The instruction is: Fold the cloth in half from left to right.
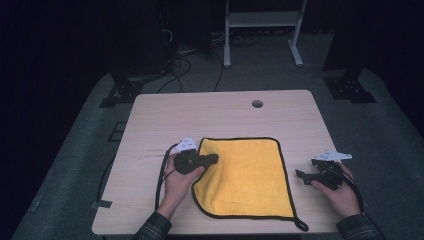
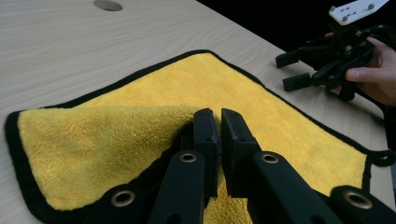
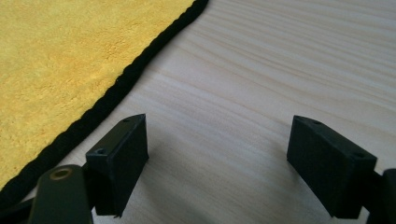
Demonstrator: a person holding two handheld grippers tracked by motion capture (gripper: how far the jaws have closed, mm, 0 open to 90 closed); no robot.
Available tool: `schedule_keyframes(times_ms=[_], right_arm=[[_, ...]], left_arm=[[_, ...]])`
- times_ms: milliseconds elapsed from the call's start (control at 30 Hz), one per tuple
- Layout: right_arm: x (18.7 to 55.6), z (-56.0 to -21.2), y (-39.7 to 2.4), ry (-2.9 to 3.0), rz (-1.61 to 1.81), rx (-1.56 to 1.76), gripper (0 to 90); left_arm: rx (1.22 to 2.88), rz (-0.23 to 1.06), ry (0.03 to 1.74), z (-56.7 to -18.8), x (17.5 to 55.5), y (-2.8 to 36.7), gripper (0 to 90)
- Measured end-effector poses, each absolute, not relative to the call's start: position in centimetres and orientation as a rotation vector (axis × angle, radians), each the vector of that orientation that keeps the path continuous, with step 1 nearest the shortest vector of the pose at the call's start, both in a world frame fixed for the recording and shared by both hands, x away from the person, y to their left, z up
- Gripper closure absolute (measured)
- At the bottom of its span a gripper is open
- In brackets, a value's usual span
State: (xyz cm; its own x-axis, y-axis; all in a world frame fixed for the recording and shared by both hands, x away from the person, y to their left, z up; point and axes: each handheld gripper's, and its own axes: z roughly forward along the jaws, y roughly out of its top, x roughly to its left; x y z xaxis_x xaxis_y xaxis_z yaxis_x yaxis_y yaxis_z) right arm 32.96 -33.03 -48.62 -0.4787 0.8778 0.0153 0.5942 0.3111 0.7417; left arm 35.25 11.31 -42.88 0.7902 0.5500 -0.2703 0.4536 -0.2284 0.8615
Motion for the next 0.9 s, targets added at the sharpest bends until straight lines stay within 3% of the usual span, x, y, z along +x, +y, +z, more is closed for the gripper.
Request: schedule_keyframes(times_ms=[900], right_arm=[[33.0, -48.6, -33.0, 2.192, 0.984, 1.307, 19.0]], left_arm=[[1.874, -0.028, 0.647, -43.3, 37.1, 1.6, 85.2]])
